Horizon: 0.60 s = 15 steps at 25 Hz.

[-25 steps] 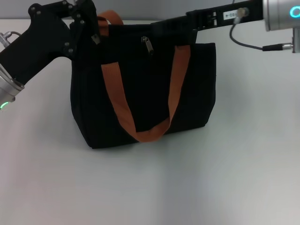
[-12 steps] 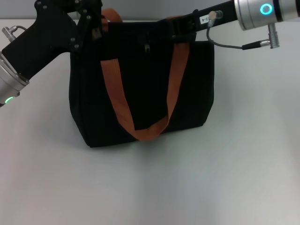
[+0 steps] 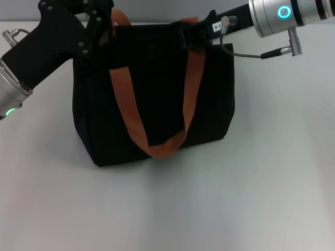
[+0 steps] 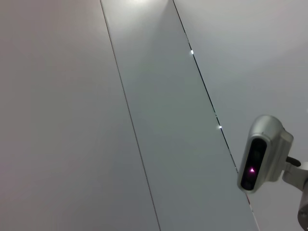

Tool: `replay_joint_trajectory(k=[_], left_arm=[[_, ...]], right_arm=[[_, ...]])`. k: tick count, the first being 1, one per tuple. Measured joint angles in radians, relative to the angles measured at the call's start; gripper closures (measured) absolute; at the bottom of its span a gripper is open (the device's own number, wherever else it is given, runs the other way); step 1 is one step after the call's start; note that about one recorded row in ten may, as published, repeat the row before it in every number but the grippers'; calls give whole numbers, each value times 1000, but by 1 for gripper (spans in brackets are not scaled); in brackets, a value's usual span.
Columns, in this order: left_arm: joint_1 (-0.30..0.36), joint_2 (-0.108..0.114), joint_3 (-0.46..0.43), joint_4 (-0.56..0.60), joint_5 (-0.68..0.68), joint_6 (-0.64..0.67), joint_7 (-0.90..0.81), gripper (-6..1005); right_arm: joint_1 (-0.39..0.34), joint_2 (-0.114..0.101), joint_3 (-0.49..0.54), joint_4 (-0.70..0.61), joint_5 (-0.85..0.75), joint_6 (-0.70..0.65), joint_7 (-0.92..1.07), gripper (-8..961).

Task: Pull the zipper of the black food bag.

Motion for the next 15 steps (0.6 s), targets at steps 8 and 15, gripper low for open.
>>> replay_joint_trajectory(k=[8,15], left_arm=[[6,0,0,0,-1,1,1,889],[6,0,4,-2,-1,5,2,888]], right_arm=[[-23,0,0,-66,-33,-1,37,592],[-23,8,-16,-65,-33,10,40,594]])
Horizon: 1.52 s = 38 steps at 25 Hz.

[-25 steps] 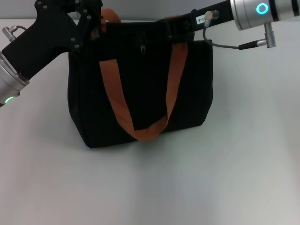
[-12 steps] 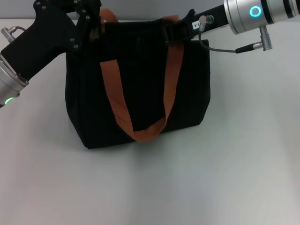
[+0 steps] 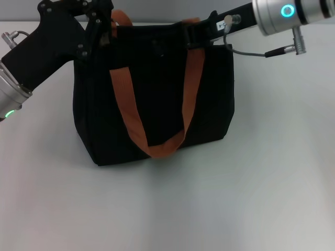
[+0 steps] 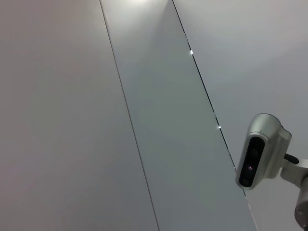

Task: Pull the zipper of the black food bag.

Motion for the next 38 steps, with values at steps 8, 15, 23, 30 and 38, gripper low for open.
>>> replay_joint_trajectory(k=[8,15,23,30,38], left_arm=[[-4,0,0,-1,0,-2,2,887],[-6,0,0,-1,1,-4,3,887],[-6,-2,0,-1,2,-5,3,886],[-5,-2,0,-2,3,-2,3,885],[-3,-2,0,-2,3,0,3,884]], right_arm=[[29,5,-38,28,8,14,0,601],[31,5,-38,22,11,9,2,687],[32,6,-37,21,10,12,2,840],[31,5,-37,13,-5,15,8,931],[7,8,-110,-105,-75,34,113,954]])
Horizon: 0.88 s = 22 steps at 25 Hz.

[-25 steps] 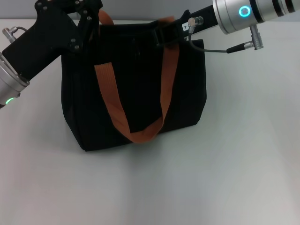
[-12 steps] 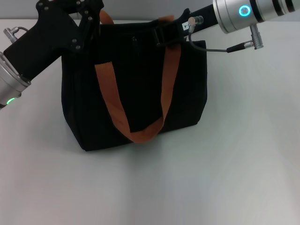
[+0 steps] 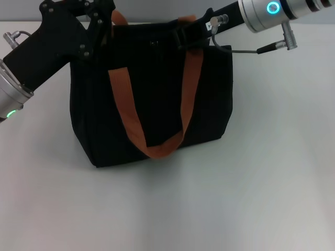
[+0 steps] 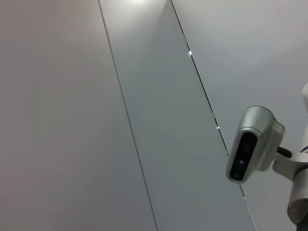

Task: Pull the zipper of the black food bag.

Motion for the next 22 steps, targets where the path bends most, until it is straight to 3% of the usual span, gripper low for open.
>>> replay_joint_trajectory(k=[6,22], left_arm=[[-1,0,0,0,0,0,0,883],[2,0,-5,0,0,-7,0,881]], right_arm=[[-22,3,-69,-102,-77,7,107,954],[-123,6,-83,-299,-176,5,215,953]])
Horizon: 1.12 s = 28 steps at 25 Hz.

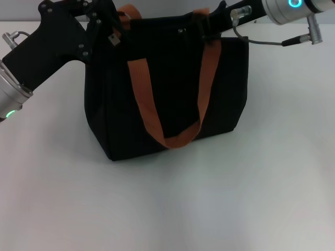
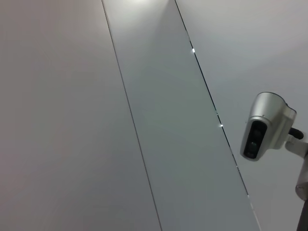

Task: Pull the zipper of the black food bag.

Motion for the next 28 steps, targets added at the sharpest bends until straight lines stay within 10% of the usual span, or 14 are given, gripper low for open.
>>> replay_joint_trajectory(k=[28], left_arm=[[3,2,-3,0,-2,-8,9,877]], right_arm=[[-90,0,70,-135,-32,-24,8,954]])
